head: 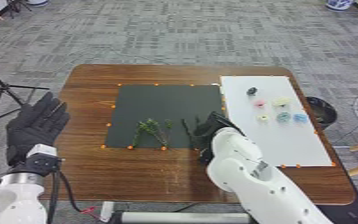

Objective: Arrange flowers

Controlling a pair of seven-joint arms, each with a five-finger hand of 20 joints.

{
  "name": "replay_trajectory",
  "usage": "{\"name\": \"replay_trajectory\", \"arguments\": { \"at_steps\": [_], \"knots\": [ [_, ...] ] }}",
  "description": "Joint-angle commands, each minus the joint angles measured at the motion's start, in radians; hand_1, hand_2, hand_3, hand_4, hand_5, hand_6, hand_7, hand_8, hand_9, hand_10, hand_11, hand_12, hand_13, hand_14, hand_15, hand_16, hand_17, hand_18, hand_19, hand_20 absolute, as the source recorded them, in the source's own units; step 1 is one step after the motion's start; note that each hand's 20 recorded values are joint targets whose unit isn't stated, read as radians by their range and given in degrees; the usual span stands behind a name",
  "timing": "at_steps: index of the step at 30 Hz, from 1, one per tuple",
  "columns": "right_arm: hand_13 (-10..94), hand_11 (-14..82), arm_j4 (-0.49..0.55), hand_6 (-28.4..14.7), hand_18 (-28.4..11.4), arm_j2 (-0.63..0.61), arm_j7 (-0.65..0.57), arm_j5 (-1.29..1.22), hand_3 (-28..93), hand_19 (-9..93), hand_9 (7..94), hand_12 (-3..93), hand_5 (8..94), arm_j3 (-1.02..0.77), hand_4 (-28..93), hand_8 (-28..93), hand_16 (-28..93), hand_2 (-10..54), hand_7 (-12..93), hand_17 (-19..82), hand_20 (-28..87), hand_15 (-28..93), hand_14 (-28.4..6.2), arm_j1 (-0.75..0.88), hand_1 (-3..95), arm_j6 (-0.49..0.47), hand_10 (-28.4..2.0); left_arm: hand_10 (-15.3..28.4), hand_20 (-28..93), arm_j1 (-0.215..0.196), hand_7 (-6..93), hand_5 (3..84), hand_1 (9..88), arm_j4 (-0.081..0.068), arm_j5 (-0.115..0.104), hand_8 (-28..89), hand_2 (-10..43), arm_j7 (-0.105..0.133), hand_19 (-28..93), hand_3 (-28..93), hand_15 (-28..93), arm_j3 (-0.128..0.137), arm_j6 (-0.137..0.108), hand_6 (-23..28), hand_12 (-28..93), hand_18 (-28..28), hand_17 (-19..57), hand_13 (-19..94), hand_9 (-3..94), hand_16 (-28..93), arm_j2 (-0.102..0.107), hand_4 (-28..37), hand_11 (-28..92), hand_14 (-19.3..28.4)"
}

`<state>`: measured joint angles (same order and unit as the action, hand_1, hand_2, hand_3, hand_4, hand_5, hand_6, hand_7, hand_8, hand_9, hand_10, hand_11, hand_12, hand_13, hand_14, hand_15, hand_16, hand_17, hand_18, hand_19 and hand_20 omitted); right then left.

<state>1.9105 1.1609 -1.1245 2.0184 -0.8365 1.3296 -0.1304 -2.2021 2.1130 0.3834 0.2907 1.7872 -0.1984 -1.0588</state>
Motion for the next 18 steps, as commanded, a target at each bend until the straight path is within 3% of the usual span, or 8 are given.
{"name": "replay_trajectory", "arguments": {
  "at_steps": [1,5,7,10,18],
  "knots": [
    [80,40.5,0.047,-9.5,-22.1,-0.048,0.03,0.06,65,93,74.3,33.1,66.3,-0.027,-14,-6,36,-6.2,20,51,34,60,-8.2,0.014,33.5,0.016,-17.8,15.8,8,-0.005,8.7,40.8,26.7,0.002,-0.006,-8,19.4,0.005,32,72,24,-0.001,0.007,9.6,9,12.8,-8.8,22,30.1,-4,-0.015,-28.3,21,14.9],
    [72,30.4,0.074,-11.3,-23.5,-0.166,0.124,0.107,66,93,66.2,27.2,59.8,-0.03,-14,-5,35,-3.6,11,46,35,62,-11.0,0.011,32.1,0.082,-21.9,15.8,8,-0.007,8.7,40.8,26.7,0.001,-0.008,-8,19.3,0.009,32,72,24,0.004,0.003,9.6,9,12.9,-8.8,22,30.1,-4,-0.02,-28.3,21,14.9],
    [65,21.2,0.093,-11.5,-23.9,-0.259,0.204,0.067,69,92,59.0,22.0,58.3,-0.045,-16,-5,31,-2.6,11,41,34,66,-14.3,0.001,32.5,0.024,-23.6,15.9,8,0.011,8.7,40.8,26.7,-0.009,-0.012,-8,19.3,0.007,32,72,24,-0.008,-0.004,9.6,9,12.9,-8.8,22,30.2,-4,-0.02,-28.3,21,14.9],
    [61,13.6,0.094,-11.5,-24.0,-0.356,0.253,0.046,72,89,51.5,18.4,55.1,-0.062,-17,-6,29,-2.6,10,37,32,68,-15.0,-0.01,33.4,0.009,-23.0,15.9,8,0.026,8.7,40.9,26.7,-0.015,-0.004,-8,19.3,0.007,32,72,24,-0.019,0.006,9.6,9,12.8,-8.8,22,30.2,-4,-0.011,-28.3,21,14.9],
    [60,10.0,0.044,-10.9,-23.9,-0.457,0.226,0.047,75,87,48.3,16.3,52.5,-0.076,-18,-7,26,-6.4,8,35,33,68,-14.9,-0.039,34.1,0.005,-20.9,16.0,7,0.056,8.7,40.9,26.7,-0.031,-0.005,-8,19.2,0.007,29,71,24,-0.039,0.011,9.6,9,11.8,-7.3,22,30.3,-4,-0.004,-28.3,21,14.9]
  ]
}}
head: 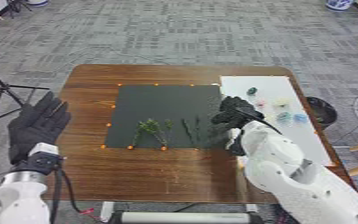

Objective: Arrange flowers

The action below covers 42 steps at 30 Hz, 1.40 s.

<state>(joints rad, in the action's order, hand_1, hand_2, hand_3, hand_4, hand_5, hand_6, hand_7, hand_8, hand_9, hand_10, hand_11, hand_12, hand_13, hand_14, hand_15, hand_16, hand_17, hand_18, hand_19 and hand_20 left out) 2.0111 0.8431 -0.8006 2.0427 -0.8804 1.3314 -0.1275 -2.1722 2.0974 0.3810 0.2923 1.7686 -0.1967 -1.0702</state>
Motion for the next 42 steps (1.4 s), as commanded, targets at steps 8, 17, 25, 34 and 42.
{"name": "replay_trajectory", "arguments": {
  "at_steps": [8,17,25,34,42],
  "knots": [
    [60,8.3,-0.087,-11.0,-23.9,-0.165,-0.094,0.013,76,86,45.7,15.2,51.4,-0.042,-19,-7,25,-7.6,7,35,33,67,-14.7,-0.05,34.6,-0.034,-20.4,16.0,7,0.028,8.3,40.9,26.4,-0.013,-0.005,-8,19.3,0.012,29,71,23,-0.024,0.009,9.7,9,11.4,-7.0,22,30.3,-4,0.004,-28.3,21,14.6],
    [62,7.8,-0.116,-11.6,-23.9,-0.147,-0.119,-0.04,76,86,46.5,14.2,51.3,-0.048,-20,-7,25,-8.8,5,35,34,67,-14.0,-0.06,35.9,-0.126,-19.5,16.5,6,0.046,7.5,41.1,26.5,-0.014,-0.004,-7,19.3,0.01,28,71,22,-0.035,0.014,10.2,9,9.3,-5.3,22,30.3,-5,0.006,-28.3,20,14.1],
    [62,6.7,-0.157,-14.1,-24.0,-0.13,-0.127,-0.043,75,86,46.5,12.8,51.1,-0.002,-20,-8,25,-9.1,2,35,33,65,-14.1,-0.068,34.6,-0.114,-20.3,16.1,6,0.043,7.6,40.8,26.5,-0.012,-0.006,-7,19.2,0.012,28,71,21,-0.032,0.004,10.0,9,9.3,-5.4,22,29.1,-4,-0.001,-28.3,20,14.3],
    [72,11.2,-0.213,-5.3,-22.0,-0.118,-0.153,0.018,71,86,62.7,13.9,63.4,0.044,-28,-10,35,-9.5,10,40,33,54,-6.6,-0.054,54.9,-0.042,-15.0,16.3,6,0.045,7.9,40.9,26.7,-0.013,-0.023,-7,19.6,0.013,28,71,22,-0.042,0.004,10.0,9,10.1,-6.0,22,29.9,-4,-0.003,-28.3,20,14.4],
    [76,5.9,-0.221,-1.5,-20.7,-0.118,-0.163,0.073,66,87,77.3,29.7,75.4,0.051,-28,4,37,-9.4,21,42,35,55,-5.2,-0.034,62.2,0.035,-9.9,15.8,7,0.034,7.9,39.3,26.5,-0.01,-0.087,-7,19.5,0.034,29,71,22,-0.034,0.002,9.3,9,10.5,-6.3,22,29.6,-4,-0.005,-28.3,20,14.4]
  ]
}}
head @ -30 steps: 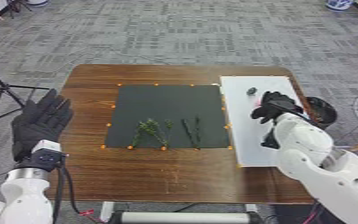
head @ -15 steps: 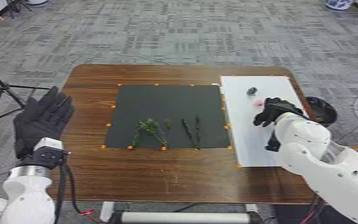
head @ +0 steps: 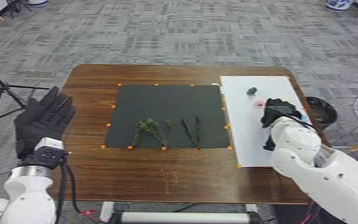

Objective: Arrange flowers

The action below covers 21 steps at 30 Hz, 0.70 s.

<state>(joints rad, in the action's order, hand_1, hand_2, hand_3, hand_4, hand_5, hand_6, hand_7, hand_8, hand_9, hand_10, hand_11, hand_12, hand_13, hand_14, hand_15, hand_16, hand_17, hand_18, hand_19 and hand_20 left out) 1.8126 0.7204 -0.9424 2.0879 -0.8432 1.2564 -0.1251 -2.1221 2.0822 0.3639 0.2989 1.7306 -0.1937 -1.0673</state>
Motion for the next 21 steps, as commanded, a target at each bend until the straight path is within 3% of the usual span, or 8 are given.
{"name": "replay_trajectory", "arguments": {
  "at_steps": [1,3,5,10,13,15,17,21],
  "knots": [
    [76,5.0,-0.019,-1.2,-20.7,0.005,-0.025,0.029,66,87,78.1,30.7,75.6,0.01,-28,4,36,-9.2,22,43,36,55,-5.2,0.045,62.5,0.043,-9.6,15.7,7,-0.016,7.9,38.6,26.5,0.005,-0.074,-7,19.5,0.026,29,71,22,0.006,-0.002,9.1,9,10.5,-6.3,22,29.4,-4,-0.01,-28.3,20,14.4],
    [77,4.8,-0.003,-0.9,-20.7,0.003,-0.021,0.044,65,88,79.1,31.4,75.7,-0.003,-28,5,35,-8.9,24,43,36,56,-5.5,0.055,62.8,0.065,-9.3,15.7,7,-0.022,7.9,37.8,26.5,0.005,-0.06,-7,19.4,0.023,29,71,22,0.012,0.002,9.1,9,10.5,-6.3,22,29.2,-4,-0.013,-28.3,20,14.3],
    [77,5.0,0.029,-0.7,-20.7,-0.004,-0.012,0.065,66,88,79.5,31.9,75.7,-0.013,-28,5,35,-8.9,24,43,36,57,-5.6,0.062,62.7,0.098,-9.1,15.9,7,-0.028,8.0,37.9,26.5,0.005,-0.064,-7,19.4,0.022,29,71,22,0.021,0.012,9.2,9,10.5,-6.3,22,29.3,-4,-0.015,-28.3,20,14.3],
    [77,5.2,0.101,-1.0,-20.7,0.005,0.048,0.113,66,88,80.0,32.4,76.1,0.013,-28,6,34,-9.1,25,44,36,57,-5.4,0.011,62.4,0.151,-9.5,16.0,7,-0.073,7.9,38.8,26.4,0.016,-0.058,-7,19.5,0.036,29,71,21,0.057,0.002,9.5,9,10.6,-6.3,22,29.6,-4,-0.03,-28.3,20,14.2],
    [77,5.2,0.133,-1.0,-20.8,0.022,0.107,0.129,67,88,80.1,32.5,76.1,0.046,-27,6,34,-9.2,25,44,37,57,-5.3,-0.028,62.2,0.217,-9.6,16.1,7,-0.087,7.8,38.7,26.4,0.017,-0.055,-7,19.6,0.034,29,71,21,0.068,-0.003,9.5,9,10.6,-6.3,22,29.6,-4,-0.039,-28.3,20,14.1],
    [77,5.3,0.128,-1.0,-20.8,0.034,0.182,0.174,67,88,80.2,32.5,76.1,0.086,-27,6,34,-9.2,25,44,37,58,-5.0,-0.062,61.8,0.275,-9.6,16.2,7,-0.095,7.7,38.8,26.2,0.021,-0.056,-7,19.7,0.023,29,70,21,0.074,-0.006,9.5,9,10.5,-6.3,22,29.7,-4,-0.048,-28.3,20,14.1],
    [77,5.4,0.112,-0.9,-20.6,0.061,0.22,0.19,68,89,80.6,32.6,76.5,0.145,-26,6,35,-9.3,25,44,37,57,-4.8,-0.12,61.4,0.316,-9.5,16.2,7,-0.105,7.7,38.9,26.1,0.026,-0.042,-7,19.9,0.014,29,70,21,0.079,-0.008,9.6,9,10.5,-6.3,22,29.7,-4,-0.056,-28.3,20,14.1],
    [77,5.5,0.082,-0.7,-20.4,0.144,0.259,0.136,69,89,81.0,32.7,76.8,0.235,-26,5,35,-9.4,26,44,37,57,-4.8,-0.228,60.7,0.321,-9.2,16.3,7,-0.106,7.8,39.2,26.1,0.025,-0.044,-7,20.4,0.013,29,70,21,0.083,-0.007,9.6,9,10.6,-6.4,22,29.9,-4,-0.058,-28.3,20,14.1]
  ]
}}
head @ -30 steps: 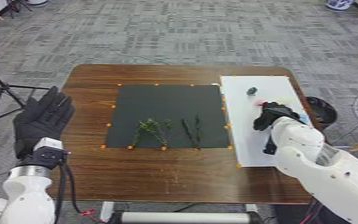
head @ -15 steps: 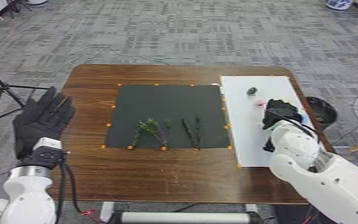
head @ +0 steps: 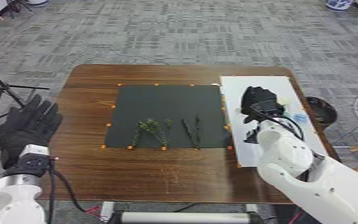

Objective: Arrange flowers

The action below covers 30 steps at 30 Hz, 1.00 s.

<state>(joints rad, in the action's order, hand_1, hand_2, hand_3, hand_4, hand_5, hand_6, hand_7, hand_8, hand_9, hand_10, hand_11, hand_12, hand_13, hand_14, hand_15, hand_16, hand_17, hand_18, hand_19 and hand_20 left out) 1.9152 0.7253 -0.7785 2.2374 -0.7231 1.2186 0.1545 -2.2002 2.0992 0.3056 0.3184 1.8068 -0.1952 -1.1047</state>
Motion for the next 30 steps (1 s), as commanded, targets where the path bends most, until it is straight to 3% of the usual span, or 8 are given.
{"name": "replay_trajectory", "arguments": {
  "at_steps": [1,8,15,18,22,23,25,30],
  "knots": [
    [77,5.5,-0.033,-0.7,-20.4,0.16,0.108,-0.029,69,89,81.0,32.8,76.9,0.144,-26,5,35,-9.5,26,44,37,57,-4.8,-0.221,60.6,0.042,-9.2,16.3,7,-0.029,7.8,39.3,26.1,0.008,0.017,-7,20.4,-0.008,29,70,21,0.009,-0.002,9.6,9,10.6,-6.4,22,29.9,-4,-0.021,-28.3,20,14.1],
    [77,5.3,-0.118,-0.5,-20.1,0.3,0.226,-0.155,69,88,80.9,32.7,76.6,0.306,-26,5,36,-9.5,26,43,37,57,-4.7,-0.385,60.3,0.016,-8.9,16.2,7,-0.039,7.7,39.4,25.6,0.009,0.019,-7,20.8,-0.012,29,70,21,0.013,0.001,9.7,9,10.6,-6.4,22,29.9,-4,-0.022,-28.3,19,14.0],
    [76,5.3,-0.204,0.1,-20.1,0.434,0.215,-0.322,70,88,80.4,33.1,76.5,0.431,-27,4,37,-9.5,27,43,38,57,-4.6,-0.474,59.2,0.052,-7.9,16.2,7,-0.024,7.1,39.4,25.2,0.002,0.029,-7,21.1,-0.019,29,69,20,0.012,0.011,9.8,9,10.5,-6.5,22,29.4,-4,-0.023,-28.3,18,13.9],
    [76,5.5,-0.232,0.3,-20.1,0.487,0.229,-0.344,72,87,80.3,33.4,76.5,0.449,-27,4,38,-9.5,28,43,38,56,-4.4,-0.485,58.4,0.074,-7.7,16.1,7,-0.026,6.5,39.1,25.2,0.006,0.026,-7,21.2,-0.015,28,69,18,0.01,0.006,9.8,9,10.6,-6.6,22,29.2,-3,-0.014,-28.3,17,13.6],
    [76,5.5,-0.291,1.1,-19.9,0.566,0.254,-0.409,74,87,79.7,33.9,76.4,0.443,-28,3,40,-9.5,29,43,38,55,-3.6,-0.485,56.9,0.042,-7.3,16.0,7,-0.002,5.8,38.9,25.1,-0.005,0.029,-7,21.3,-0.008,28,69,17,-0.003,0.015,9.8,10,10.6,-6.6,22,29.0,-3,-0.005,-28.3,16,13.5],
    [76,5.5,-0.326,1.2,-19.8,0.591,0.265,-0.419,75,87,79.4,34.0,76.3,0.436,-28,3,40,-9.5,29,43,38,55,-3.4,-0.485,56.3,0.047,-7.2,15.7,7,0.036,5.5,38.8,25.1,-0.024,0.031,-6,21.3,-0.018,28,69,16,-0.016,0.013,9.8,10,10.6,-6.6,22,28.7,-2,0.003,-28.3,15,13.5],
    [76,5.7,-0.314,1.5,-19.7,0.6,0.246,-0.417,77,87,78.8,34.4,76.0,0.453,-28,3,42,-9.5,30,43,39,54,-2.8,-0.477,55.2,0.055,-7.1,15.6,7,0.023,4.8,38.6,25.1,-0.011,0.031,-6,21.4,-0.015,27,69,14,-0.018,0.022,9.8,11,10.6,-6.6,21,28.3,-1,0.003,-28.3,14,13.4],
    [75,8.6,-0.361,2.3,-19.6,0.643,0.251,-0.404,81,86,75.9,32.6,75.0,0.458,-28,2,44,-9.5,32,42,39,52,-1.8,-0.468,53.2,0.061,-6.4,15.4,8,0.048,3.3,38.1,25.4,-0.022,0.036,-5,21.6,-0.013,25,69,9,-0.033,0.022,9.9,13,10.5,-6.3,21,27.8,1,0.015,-28.3,10,13.0]
  ]
}}
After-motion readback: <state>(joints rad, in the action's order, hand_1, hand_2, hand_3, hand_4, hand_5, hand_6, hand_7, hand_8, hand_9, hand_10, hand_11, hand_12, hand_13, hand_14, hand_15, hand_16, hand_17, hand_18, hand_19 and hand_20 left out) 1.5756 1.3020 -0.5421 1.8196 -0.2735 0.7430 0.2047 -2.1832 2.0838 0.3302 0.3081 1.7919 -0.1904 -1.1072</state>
